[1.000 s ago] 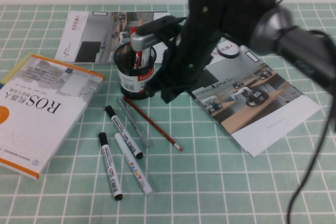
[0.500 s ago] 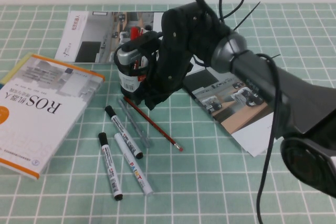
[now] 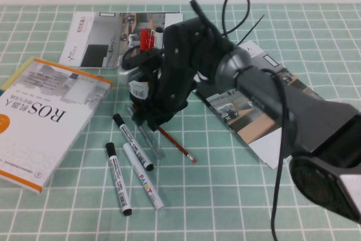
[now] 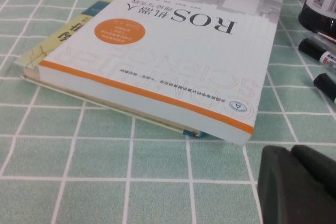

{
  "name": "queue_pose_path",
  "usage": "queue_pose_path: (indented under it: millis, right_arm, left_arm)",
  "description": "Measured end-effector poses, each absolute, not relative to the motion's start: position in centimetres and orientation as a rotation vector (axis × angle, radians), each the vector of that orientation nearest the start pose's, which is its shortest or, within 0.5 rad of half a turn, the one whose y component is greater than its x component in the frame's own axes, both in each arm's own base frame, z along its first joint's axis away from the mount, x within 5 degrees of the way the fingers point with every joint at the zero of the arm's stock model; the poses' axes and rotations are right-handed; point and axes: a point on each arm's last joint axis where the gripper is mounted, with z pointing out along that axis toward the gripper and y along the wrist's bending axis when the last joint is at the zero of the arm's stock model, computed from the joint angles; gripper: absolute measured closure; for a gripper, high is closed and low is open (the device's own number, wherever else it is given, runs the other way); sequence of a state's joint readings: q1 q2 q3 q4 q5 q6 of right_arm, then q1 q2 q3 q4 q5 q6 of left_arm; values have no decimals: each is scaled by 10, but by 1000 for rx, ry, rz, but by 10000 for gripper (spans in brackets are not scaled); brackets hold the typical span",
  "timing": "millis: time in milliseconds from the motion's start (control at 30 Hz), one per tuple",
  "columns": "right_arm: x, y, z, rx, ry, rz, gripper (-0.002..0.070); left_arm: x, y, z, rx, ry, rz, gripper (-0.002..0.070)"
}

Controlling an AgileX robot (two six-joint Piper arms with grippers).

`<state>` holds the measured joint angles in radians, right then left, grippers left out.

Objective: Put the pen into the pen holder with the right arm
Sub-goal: Pick up the pen on the table

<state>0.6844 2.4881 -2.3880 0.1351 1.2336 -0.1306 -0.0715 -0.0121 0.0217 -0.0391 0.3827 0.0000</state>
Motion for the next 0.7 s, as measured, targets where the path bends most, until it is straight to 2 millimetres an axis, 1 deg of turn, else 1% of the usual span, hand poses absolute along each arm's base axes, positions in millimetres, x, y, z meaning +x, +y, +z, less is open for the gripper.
queue_pose_path:
  millis: [167, 233, 533, 700]
  right_arm:
    - [389, 357, 197, -1163, 2597, 249, 410]
    - [387, 358, 197, -1172, 2591, 237, 410]
    - [391, 354, 197, -1185, 2567, 130, 410]
    - [393, 352, 197, -1177, 2571, 130, 410]
  left_arm:
    - [52, -5, 172, 43, 1876, -88, 679]
    - [52, -5, 172, 43, 1876, -88, 679]
    - [52, -5, 172, 43, 1876, -88, 679]
    - [52, -5, 172, 43, 1876, -88, 679]
